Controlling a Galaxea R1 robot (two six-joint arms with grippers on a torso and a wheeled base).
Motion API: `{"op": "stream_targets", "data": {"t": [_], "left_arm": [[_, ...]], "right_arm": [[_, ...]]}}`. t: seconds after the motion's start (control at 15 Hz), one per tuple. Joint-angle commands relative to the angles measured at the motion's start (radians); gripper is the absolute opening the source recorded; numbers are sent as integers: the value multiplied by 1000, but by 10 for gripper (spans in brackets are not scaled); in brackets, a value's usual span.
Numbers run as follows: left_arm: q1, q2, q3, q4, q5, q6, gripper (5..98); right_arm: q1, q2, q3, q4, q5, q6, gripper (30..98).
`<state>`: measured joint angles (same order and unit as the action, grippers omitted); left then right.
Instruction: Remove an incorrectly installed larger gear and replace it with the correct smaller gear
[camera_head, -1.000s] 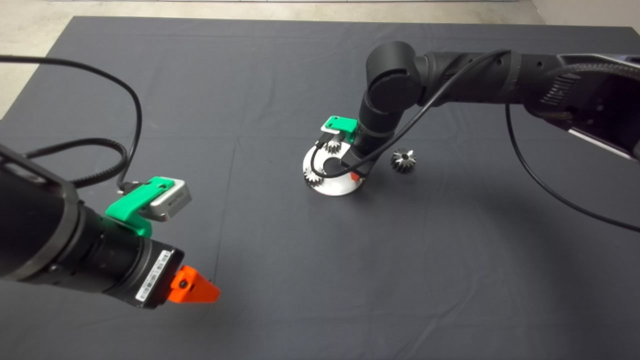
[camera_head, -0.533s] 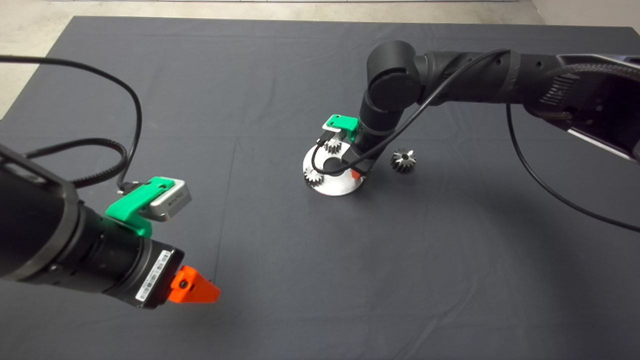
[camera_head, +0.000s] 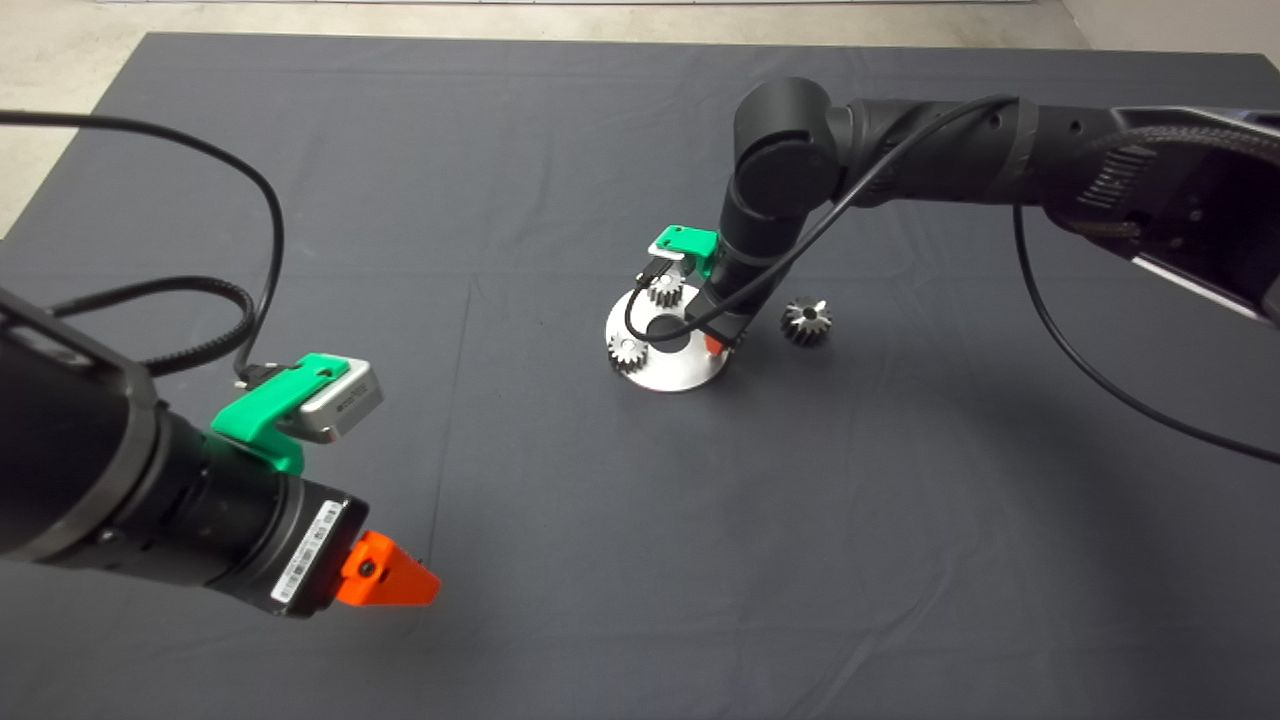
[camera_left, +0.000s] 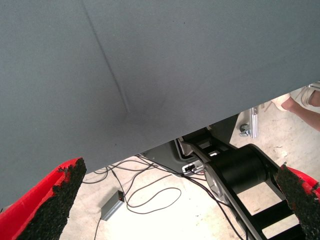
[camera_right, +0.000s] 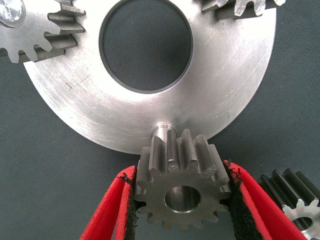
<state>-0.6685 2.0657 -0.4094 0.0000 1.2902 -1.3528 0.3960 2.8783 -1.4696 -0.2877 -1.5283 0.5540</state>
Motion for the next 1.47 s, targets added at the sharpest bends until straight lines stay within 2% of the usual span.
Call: {"op": "stream_targets", "data": {"t": [0.0, 1.4], "left_arm": [[-10, -3, 12, -15, 1, -2, 982], [-10, -3, 12, -15, 1, -3, 982]], "right_arm": [[11, 14, 9, -16, -130, 3, 395], [9, 19, 6, -19, -130, 6, 397]]}}
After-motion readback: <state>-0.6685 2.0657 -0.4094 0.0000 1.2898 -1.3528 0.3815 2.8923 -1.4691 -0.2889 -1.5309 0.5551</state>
